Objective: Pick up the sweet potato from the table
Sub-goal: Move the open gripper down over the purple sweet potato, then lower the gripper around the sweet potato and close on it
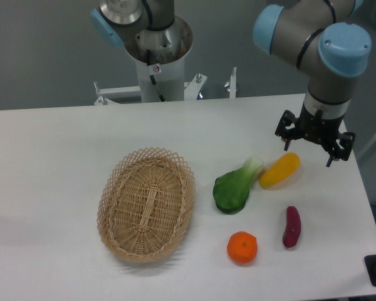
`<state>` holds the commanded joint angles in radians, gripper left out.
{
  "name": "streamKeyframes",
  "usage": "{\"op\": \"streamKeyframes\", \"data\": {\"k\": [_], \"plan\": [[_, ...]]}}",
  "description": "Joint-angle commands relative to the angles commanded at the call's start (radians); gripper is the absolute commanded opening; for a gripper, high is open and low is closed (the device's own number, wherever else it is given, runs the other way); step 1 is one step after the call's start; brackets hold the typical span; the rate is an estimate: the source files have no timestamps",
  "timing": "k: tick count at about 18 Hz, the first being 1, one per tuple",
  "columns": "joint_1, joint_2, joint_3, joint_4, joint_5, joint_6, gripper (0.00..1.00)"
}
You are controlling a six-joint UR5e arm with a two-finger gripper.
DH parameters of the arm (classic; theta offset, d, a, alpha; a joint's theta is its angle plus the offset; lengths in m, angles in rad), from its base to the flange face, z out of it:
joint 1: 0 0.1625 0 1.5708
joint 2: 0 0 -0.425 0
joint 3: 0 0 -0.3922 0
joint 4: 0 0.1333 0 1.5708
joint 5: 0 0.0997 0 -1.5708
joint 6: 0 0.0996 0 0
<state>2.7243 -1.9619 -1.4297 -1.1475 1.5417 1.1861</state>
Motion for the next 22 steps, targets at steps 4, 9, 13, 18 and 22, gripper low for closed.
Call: {"op": "streamKeyframes", "data": {"k": [4, 9, 13, 18, 22], "plan": [[-0.008, -0.063, -0.002, 0.083, -0.034, -0.101, 1.0], [-0.04, -0.175, 0.017, 0.223, -0.057, -0.12, 1.0], [-0.064, -0.242, 0.008, 0.342, -0.061, -0.112, 1.0], [-0.072, -0.29, 0.015, 0.373, -0.057, -0.111, 1.0], [-0.074, -0.304, 0.008, 0.388, -0.054, -0.083, 1.0]]}}
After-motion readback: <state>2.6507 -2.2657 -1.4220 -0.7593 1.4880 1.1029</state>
